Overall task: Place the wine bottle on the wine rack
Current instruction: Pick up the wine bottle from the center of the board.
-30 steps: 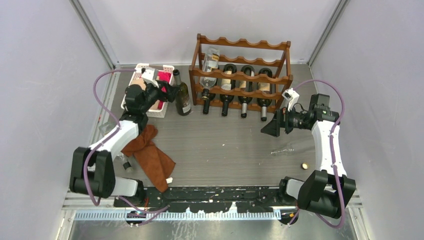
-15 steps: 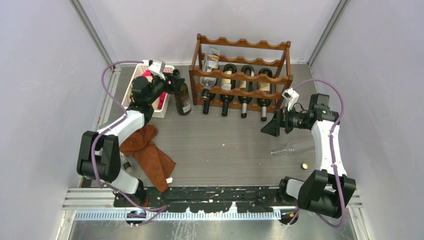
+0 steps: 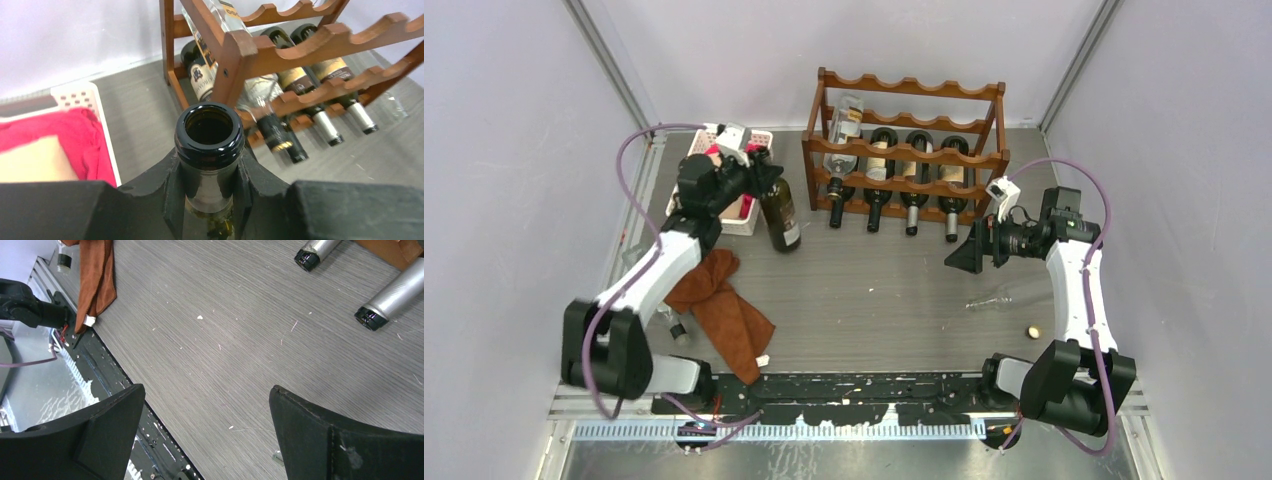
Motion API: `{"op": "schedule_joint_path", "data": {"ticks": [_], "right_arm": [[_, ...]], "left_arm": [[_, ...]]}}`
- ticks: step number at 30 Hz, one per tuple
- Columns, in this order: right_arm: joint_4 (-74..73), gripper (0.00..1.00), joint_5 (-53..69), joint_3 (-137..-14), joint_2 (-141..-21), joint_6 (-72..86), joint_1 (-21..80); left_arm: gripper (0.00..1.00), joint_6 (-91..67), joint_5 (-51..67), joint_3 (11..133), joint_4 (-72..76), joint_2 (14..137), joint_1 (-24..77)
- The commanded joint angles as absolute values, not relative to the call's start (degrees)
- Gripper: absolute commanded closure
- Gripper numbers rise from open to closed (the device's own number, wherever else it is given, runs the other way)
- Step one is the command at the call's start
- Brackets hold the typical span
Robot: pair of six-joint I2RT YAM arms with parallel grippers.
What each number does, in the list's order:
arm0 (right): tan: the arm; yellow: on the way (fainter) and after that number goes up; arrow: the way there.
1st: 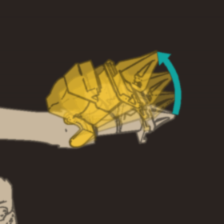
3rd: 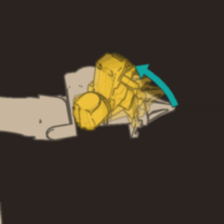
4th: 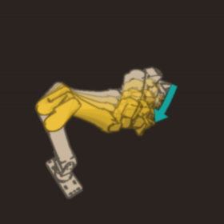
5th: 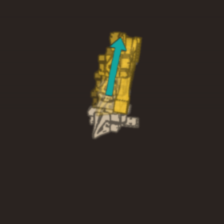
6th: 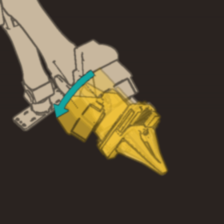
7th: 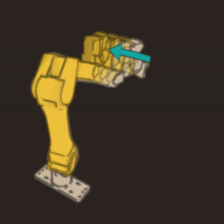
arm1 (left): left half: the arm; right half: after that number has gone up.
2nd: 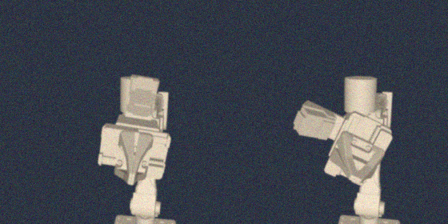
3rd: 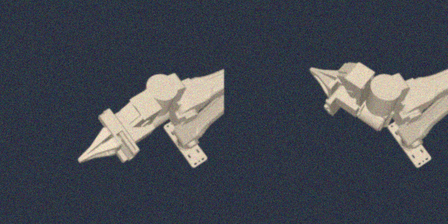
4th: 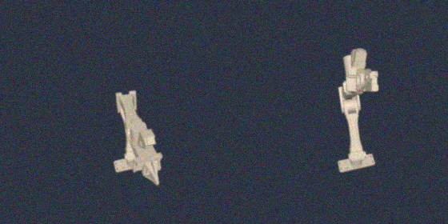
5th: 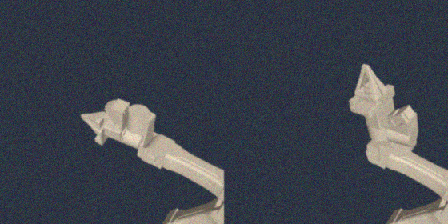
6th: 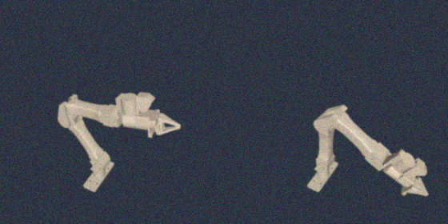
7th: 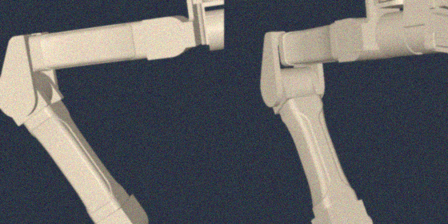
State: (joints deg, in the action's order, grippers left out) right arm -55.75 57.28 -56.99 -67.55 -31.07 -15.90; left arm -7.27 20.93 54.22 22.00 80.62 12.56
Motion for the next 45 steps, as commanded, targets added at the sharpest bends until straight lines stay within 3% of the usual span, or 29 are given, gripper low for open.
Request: {"op": "schedule_joint_path", "data": {"ticks": [1,7,12,20,28,32,37,45], "right_arm": [[-55.8,0.0,58.7,-58.8,-67.1,-31.5,-14.9],[-58.3,0.0,59.3,-59.4,-67.8,-34.2,-12.5],[-60.8,0.0,60.1,-59.4,-67.1,-38.8,-8.0],[-66.9,0.0,65.1,-59.6,-65.1,-49.0,-1.4],[-70.8,0.0,71.5,-59.1,-65.2,-53.7,2.3],[-68.1,0.0,70.7,-58.5,-65.7,-50.7,5.5],[-54.4,0.0,62.2,-56.2,-64.5,-35.0,8.8],[-44.8,0.0,52.4,-52.8,-63.3,-29.6,13.2]], "left_arm": [[1.0,-15.1,21.3,54.5,11.8,65.2,12.8],[1.0,-34.6,29.7,49.1,6.9,52.8,13.3],[1.0,-44.9,26.3,45.3,8.5,48.6,20.8],[1.0,-45.8,3.0,38.2,17.9,48.9,44.9],[1.0,-45.6,-20.1,35.9,30.5,56.9,58.9],[1.0,-45.1,-29.1,38.0,33.9,62.7,63.8],[1.0,-46.3,-38.1,40.2,38.5,68.1,67.1],[1.0,-56.2,-46.1,42.5,41.0,72.1,67.7]]}}
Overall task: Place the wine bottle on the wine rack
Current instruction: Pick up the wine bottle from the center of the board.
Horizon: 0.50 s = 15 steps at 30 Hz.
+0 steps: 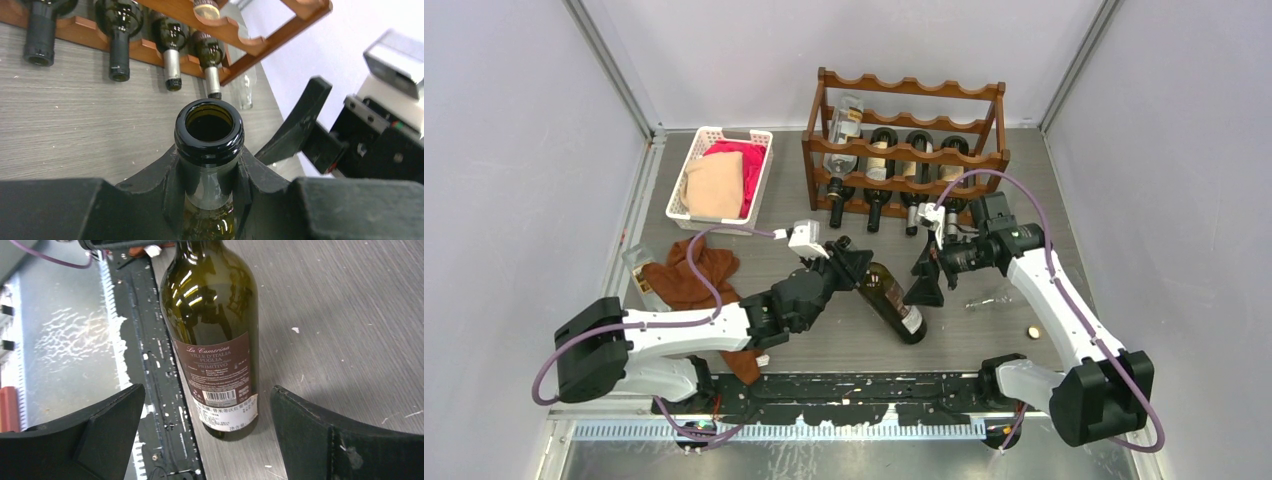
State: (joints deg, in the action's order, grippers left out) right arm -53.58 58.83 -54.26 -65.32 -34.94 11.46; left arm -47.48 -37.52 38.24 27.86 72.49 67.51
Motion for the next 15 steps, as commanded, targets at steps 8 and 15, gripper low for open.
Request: {"op": "schedule_joint_path", "data": {"ticks": [8,15], "right_arm": [[-40.0,0.0,49.7,-50.1,-64.3,-32.2,16.1],[-37.5,0.0,47.8,-47.8,-64.0,-34.1,17.0]], "left_arm": [[1.0,-63.7,-45.8,42.7,41.8,73.0,67.7],[1.0,-66.1,-46.0,42.5,44.1,74.5,67.6]]}}
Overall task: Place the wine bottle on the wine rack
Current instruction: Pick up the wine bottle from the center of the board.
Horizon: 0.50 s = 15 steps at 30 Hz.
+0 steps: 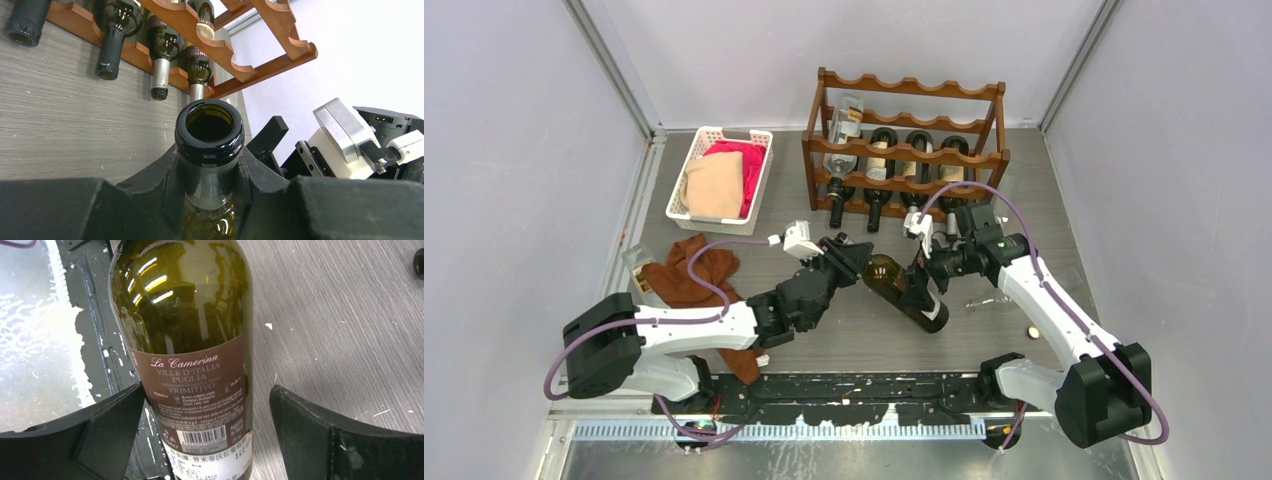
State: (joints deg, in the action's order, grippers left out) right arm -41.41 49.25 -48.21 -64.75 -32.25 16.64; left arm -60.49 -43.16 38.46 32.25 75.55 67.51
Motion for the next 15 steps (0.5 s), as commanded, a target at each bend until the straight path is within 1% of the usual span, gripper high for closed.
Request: {"op": "schedule_joint_path", "data": {"ticks": [1,9,15], "right_arm": [[-37.3,0.0,48.1,-47.5,-64.0,-34.3,17.1],[-38.0,0.0,49.7,-46.8,-65.0,-37.8,19.4],[-37.8,0.0,47.7,-46.0,-65.1,-39.2,20.0]], "left_arm": [[1.0,-66.2,-46.2,42.6,44.2,74.5,67.6],[1.0,-66.5,-47.0,43.1,46.6,75.3,67.6],[1.0,-67.1,-47.4,42.7,48.6,75.4,67.6]]}}
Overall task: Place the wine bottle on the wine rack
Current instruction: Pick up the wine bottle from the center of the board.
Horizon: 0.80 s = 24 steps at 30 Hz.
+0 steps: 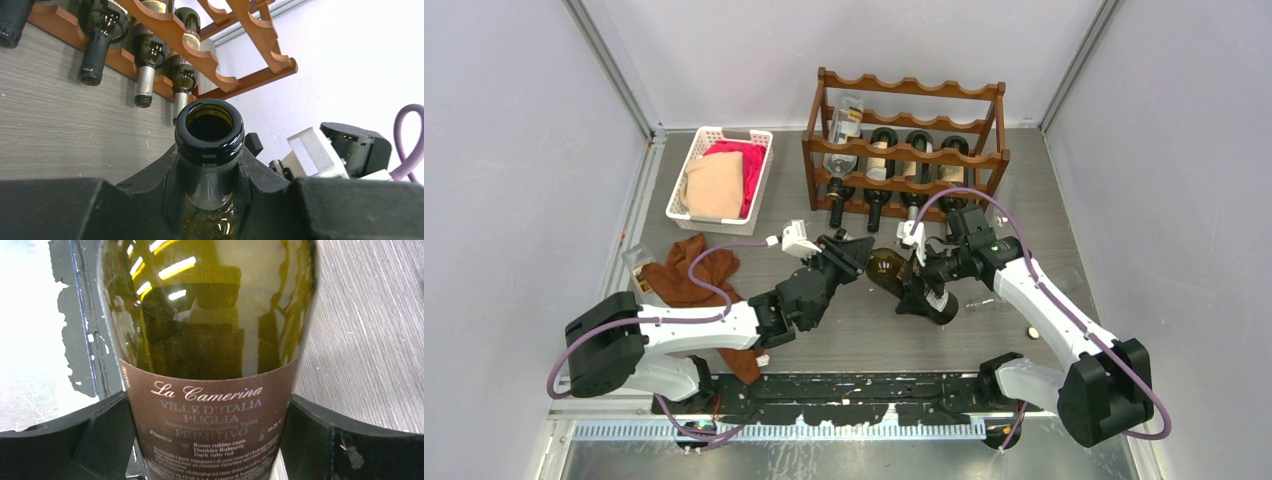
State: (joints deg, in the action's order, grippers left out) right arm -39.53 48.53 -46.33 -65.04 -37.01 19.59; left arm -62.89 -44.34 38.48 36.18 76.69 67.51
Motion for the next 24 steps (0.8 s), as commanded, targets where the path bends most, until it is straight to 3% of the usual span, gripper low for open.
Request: {"op": "schedule_joint_path", "data": {"ticks": [1,3,6,7,9,11,13,15,20,24], "right_arm": [[-37.9,0.0,47.6,-46.1,-65.0,-39.2,20.0],[-37.9,0.01,48.0,-46.2,-64.6,-38.9,20.0],[-38.5,0.12,48.8,-47.1,-64.5,-38.4,20.2],[-38.9,0.21,49.0,-47.5,-64.5,-38.4,20.4],[-40.0,0.52,49.6,-48.1,-64.8,-39.0,20.6],[-41.3,0.75,49.7,-48.7,-64.8,-39.3,20.7],[-42.7,0.97,49.5,-49.6,-64.3,-39.4,20.6],[-45.0,0.99,49.8,-50.8,-63.9,-40.3,20.6],[-51.2,0.99,51.3,-52.7,-64.1,-45.1,20.5],[-55.0,0.99,52.2,-53.8,-64.6,-48.8,20.5]], "left_arm": [[1.0,-67.2,-47.4,42.6,49.0,75.4,67.7],[1.0,-67.3,-47.6,42.3,49.7,75.4,67.7],[1.0,-68.3,-47.9,41.3,51.0,75.4,67.7],[1.0,-68.6,-47.9,41.0,51.5,75.5,67.7],[1.0,-68.7,-47.9,40.6,52.6,75.8,67.7],[0.98,-68.4,-47.9,40.2,53.8,76.1,67.6],[0.8,-67.6,-47.0,39.8,55.2,76.7,67.6],[0.5,-66.0,-45.4,39.1,56.5,76.9,67.6],[0.05,-60.2,-38.3,35.2,54.2,73.3,67.6],[0.0,-54.9,-31.8,32.1,39.3,64.3,67.5]]}}
